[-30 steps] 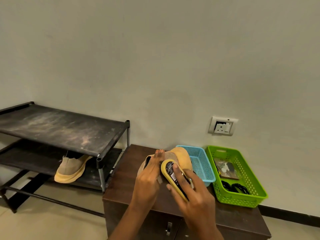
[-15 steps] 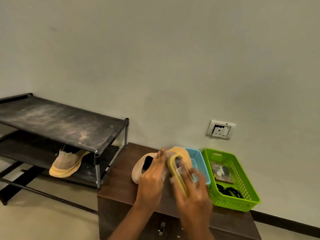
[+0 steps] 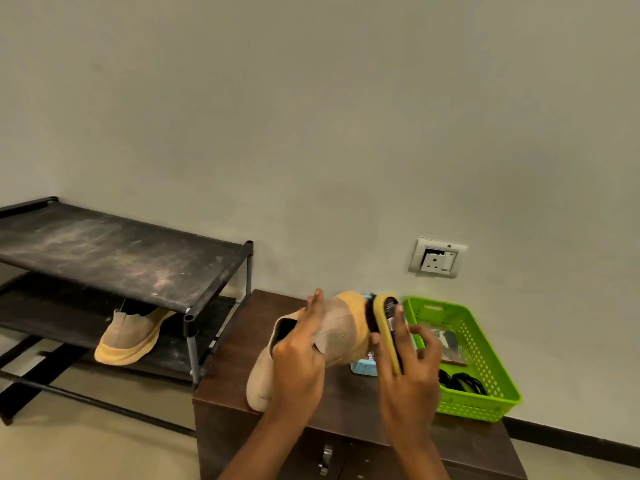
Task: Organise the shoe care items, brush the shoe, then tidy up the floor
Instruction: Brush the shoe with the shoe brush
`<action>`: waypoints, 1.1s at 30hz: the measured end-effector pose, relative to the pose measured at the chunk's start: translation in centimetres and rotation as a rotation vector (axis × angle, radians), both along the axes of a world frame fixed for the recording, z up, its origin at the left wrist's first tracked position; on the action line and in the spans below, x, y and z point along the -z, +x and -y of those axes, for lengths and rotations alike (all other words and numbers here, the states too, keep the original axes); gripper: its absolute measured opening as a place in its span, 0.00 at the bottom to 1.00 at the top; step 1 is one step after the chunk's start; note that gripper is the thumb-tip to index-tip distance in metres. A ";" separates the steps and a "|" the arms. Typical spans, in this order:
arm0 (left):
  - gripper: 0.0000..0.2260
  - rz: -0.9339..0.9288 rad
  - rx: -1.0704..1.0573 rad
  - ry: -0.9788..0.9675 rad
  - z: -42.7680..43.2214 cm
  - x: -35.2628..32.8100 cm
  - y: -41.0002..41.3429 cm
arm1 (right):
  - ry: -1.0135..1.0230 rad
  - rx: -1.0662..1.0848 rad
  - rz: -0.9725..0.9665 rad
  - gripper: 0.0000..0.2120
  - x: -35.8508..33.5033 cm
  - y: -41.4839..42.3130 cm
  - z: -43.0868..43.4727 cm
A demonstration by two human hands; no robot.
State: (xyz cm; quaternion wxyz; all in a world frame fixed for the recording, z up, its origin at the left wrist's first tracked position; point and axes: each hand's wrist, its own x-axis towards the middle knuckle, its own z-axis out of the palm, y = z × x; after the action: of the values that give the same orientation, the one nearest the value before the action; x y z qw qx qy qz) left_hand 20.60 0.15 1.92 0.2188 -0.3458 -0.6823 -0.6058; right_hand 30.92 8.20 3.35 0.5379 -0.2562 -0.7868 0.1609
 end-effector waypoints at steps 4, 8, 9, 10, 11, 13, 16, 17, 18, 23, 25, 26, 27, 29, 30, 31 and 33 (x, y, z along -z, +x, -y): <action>0.25 -0.149 0.049 -0.093 0.0 0.8 -0.1 | 0.200 -0.170 0.076 0.21 1.1 0.6 2.5; 0.24 -0.375 0.110 -0.217 -0.3 1.8 -0.2 | -0.046 -0.002 0.128 0.23 -0.1 1.3 0.0; 0.22 -0.403 0.110 -0.233 -0.7 2.2 0.2 | -0.088 0.014 0.159 0.24 0.2 1.8 -0.3; 0.21 -0.402 0.116 -0.243 -1.1 2.6 0.6 | -0.101 -0.004 0.197 0.25 0.5 2.1 -0.2; 0.19 -0.394 0.112 -0.246 -1.3 3.0 0.8 | -0.117 -0.049 0.240 0.25 0.9 2.5 0.2; 0.17 -0.417 0.069 -0.279 -0.9 4.2 0.5 | -0.179 -0.114 0.362 0.23 1.4 3.0 0.3; 0.21 -0.527 0.061 -0.366 0.2 5.7 -0.2 | -0.324 -0.092 0.498 0.20 2.6 3.9 -2.0; 0.21 -0.572 0.100 -0.407 0.3 6.3 -0.2 | -0.397 -0.122 0.478 0.20 3.4 4.3 -2.5; 0.21 -0.615 0.149 -0.453 0.4 6.8 -0.2 | -0.470 -0.163 0.444 0.20 4.1 4.6 -2.7; 0.21 -0.779 0.379 -0.535 0.0 7.4 -1.3 | -0.597 -0.268 0.361 0.17 5.9 4.5 -2.5; 0.31 -0.771 0.444 -0.553 -0.3 6.2 -2.5 | -0.662 -0.257 0.289 0.16 5.9 4.0 -3.1; 0.37 -0.761 0.466 -0.576 -0.6 5.4 -3.2 | -0.700 -0.255 0.248 0.15 5.8 3.8 -3.1; 0.44 -0.755 0.490 -0.610 -1.0 4.7 -4.1 | -0.739 -0.263 0.207 0.13 5.8 3.6 -3.0; 0.51 -0.743 0.552 -0.690 -1.9 3.3 -5.3 | -0.793 -0.281 0.129 0.12 5.9 3.1 -3.0; 0.50 -0.734 0.572 -0.712 -2.6 2.7 -5.7 | -0.804 -0.277 0.100 0.14 6.0 2.9 -3.1; 0.47 -0.730 0.579 -0.713 -3.2 2.3 -5.9 | -0.810 -0.262 0.074 0.15 6.1 2.7 -3.4; 0.37 -0.693 0.555 -0.694 -4.2 1.5 -6.1 | -0.799 -0.222 0.020 0.17 6.0 2.4 -3.7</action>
State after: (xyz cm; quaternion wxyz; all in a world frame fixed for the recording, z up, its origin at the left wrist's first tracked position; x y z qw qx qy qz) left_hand 14.52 4.34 0.37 0.1361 -0.7428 -0.6132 -0.2318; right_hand 33.28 11.86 -2.65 0.3678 -0.3599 -0.6904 0.5085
